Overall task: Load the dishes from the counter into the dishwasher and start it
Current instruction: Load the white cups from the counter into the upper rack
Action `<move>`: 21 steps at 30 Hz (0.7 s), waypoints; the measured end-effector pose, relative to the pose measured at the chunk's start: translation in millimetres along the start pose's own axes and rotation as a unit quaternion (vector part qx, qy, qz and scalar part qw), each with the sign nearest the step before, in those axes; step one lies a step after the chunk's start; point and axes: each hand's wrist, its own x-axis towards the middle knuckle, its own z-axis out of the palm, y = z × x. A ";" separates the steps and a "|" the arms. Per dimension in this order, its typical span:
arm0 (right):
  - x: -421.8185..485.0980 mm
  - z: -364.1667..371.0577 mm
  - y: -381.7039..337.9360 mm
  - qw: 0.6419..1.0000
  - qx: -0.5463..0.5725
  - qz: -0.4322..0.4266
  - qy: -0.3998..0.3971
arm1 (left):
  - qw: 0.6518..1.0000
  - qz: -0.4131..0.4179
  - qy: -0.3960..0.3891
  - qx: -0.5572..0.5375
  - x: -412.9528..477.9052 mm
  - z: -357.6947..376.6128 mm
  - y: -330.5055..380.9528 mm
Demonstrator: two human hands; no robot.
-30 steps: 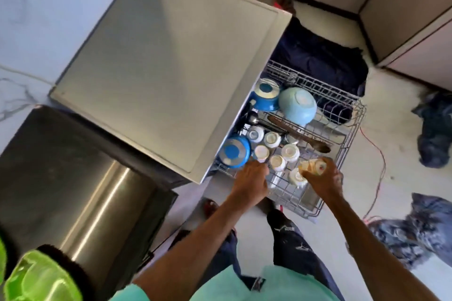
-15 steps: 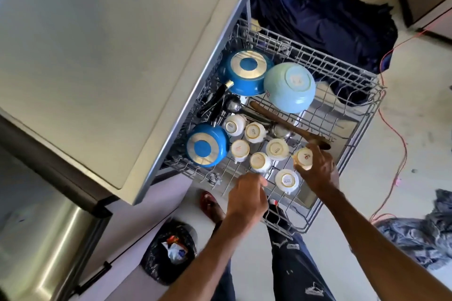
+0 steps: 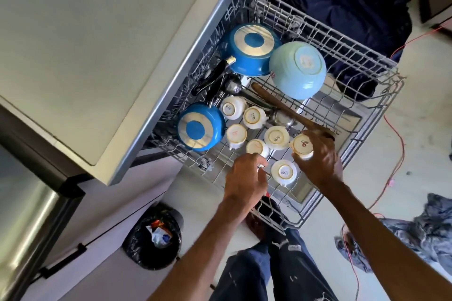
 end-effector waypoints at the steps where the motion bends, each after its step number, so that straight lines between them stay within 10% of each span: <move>1: 0.1 -4.3 0.1 1.000 -0.001 -0.012 0.018 | 1.000 0.003 0.010 -0.008 -0.2 -0.5 -2.1; 6: -2.5 -7.5 -3.7 0.994 0.006 -0.061 0.088 | 0.996 0.004 0.075 -0.043 -7.3 6.6 -21.8; 21: 2.7 20.6 4.0 0.986 -0.142 -0.036 -0.076 | 0.989 0.009 0.147 -0.023 -56.6 65.4 -33.6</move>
